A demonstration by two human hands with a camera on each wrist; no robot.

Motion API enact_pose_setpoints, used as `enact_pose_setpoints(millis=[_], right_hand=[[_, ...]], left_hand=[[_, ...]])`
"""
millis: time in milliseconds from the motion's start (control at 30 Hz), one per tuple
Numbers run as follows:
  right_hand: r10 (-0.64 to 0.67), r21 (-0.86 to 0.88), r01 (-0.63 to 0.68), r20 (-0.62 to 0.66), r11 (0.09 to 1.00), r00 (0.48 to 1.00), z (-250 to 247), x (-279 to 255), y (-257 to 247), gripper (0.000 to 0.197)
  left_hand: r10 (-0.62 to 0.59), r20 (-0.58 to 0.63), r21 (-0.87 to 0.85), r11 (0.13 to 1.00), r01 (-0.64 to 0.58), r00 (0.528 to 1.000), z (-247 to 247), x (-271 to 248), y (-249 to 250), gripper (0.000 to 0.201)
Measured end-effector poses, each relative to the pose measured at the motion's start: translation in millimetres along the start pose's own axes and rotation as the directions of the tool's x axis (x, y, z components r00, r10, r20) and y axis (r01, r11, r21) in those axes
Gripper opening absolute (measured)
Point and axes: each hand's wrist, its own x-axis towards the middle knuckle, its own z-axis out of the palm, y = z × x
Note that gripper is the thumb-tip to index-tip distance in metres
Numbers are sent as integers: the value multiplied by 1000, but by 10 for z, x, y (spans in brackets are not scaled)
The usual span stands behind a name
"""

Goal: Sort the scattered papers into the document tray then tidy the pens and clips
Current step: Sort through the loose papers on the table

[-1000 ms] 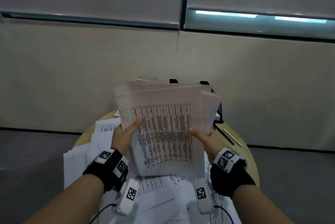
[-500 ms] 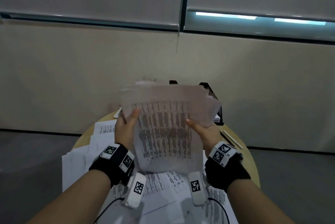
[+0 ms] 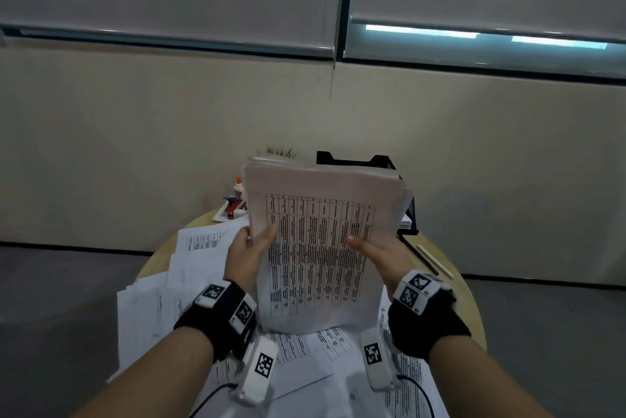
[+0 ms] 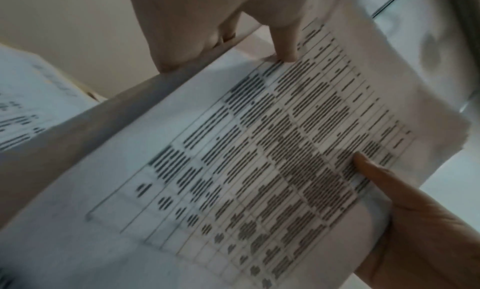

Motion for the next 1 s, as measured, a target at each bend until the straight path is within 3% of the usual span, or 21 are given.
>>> enact_pose_setpoints(millis=[200,300,400,467,567,633,733,800,900,967,1000], right_hand=[[-22,134,38,-124,990,992,118,-17,-26,21],[-76,112,89,-120,990,990,135,-21,-124,25],[-72,72,79,-98,994,993,123,-72,-166,27],[-125,70,137,-150,988,981,87,-90,-206,37],[-266,86,286,-191,954,945,36,-116,-333,71],[-408,-76,401,-175,913,896,30,-128,-436,84],[-591,-487,493,-61,721,804,32,-100,-551,76],[-618,-592,494,-9,637,786,15,-71,-575,61],[-632,-578,479,-85,661,770,-24,-70,-587,43],[-640,-533,482,-153,696,753,-65,-55,-547,46],[-614,-478,479,-173,736,770,-83,-45,-502,53]], left_hand=[[76,-47,-23,997,-77,996,88,-26,23,35],[80,-86,-79,993,-86,993,85,1,99,29],[65,-100,-36,997,-69,993,11,14,21,41],[50,-96,-8,999,-51,994,-36,10,-51,34],[33,-66,7,999,-33,997,-33,15,-110,24],[41,-59,9,999,-41,997,-5,23,-99,27],[49,-65,-1,999,-49,997,28,35,-94,32],[59,-55,-1,998,-59,997,37,11,-70,26],[70,-29,-11,997,-71,997,40,-15,-41,19],[80,-23,-20,997,-81,996,34,-20,-27,24],[81,-28,-21,996,-81,996,27,-14,-27,25]])
